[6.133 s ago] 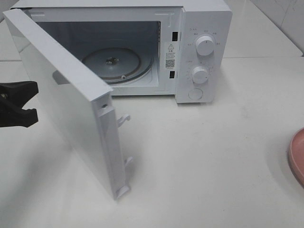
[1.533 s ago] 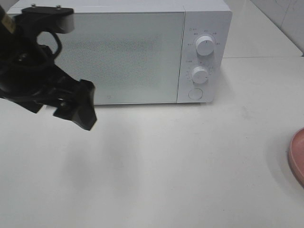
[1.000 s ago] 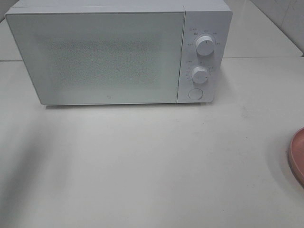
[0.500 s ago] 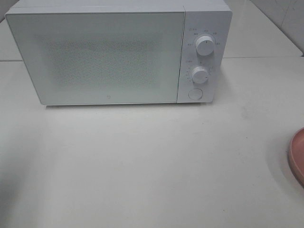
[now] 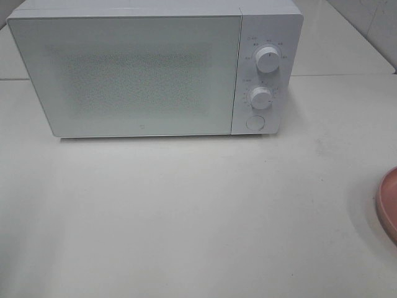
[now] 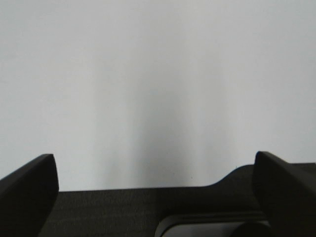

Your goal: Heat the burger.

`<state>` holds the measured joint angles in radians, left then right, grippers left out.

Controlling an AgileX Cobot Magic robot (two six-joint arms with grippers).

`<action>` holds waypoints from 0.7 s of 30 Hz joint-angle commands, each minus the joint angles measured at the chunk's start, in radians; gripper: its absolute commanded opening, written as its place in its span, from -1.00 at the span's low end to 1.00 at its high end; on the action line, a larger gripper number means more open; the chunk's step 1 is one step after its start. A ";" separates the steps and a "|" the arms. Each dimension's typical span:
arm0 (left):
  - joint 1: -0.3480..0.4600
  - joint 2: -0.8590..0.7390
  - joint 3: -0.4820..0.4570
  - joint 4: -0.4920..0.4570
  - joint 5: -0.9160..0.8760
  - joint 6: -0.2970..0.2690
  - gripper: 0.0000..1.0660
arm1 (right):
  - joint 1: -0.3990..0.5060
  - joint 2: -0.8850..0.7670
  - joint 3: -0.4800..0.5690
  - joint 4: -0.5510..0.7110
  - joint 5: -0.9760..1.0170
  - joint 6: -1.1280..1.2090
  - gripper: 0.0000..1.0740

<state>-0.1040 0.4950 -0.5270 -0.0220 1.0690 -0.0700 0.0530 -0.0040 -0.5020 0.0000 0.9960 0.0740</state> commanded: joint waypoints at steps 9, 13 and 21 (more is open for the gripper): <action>0.003 -0.314 0.006 0.006 0.001 -0.005 0.88 | -0.006 -0.027 0.003 0.000 -0.002 -0.016 0.42; 0.003 -0.460 0.006 0.006 0.001 -0.005 0.88 | -0.006 -0.027 0.003 0.000 -0.002 -0.016 0.42; 0.025 -0.522 0.006 0.009 0.001 -0.005 0.88 | -0.006 -0.027 0.003 0.000 -0.002 -0.016 0.42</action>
<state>-0.0800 -0.0050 -0.5240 -0.0140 1.0690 -0.0700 0.0530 -0.0040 -0.5020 0.0000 0.9960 0.0740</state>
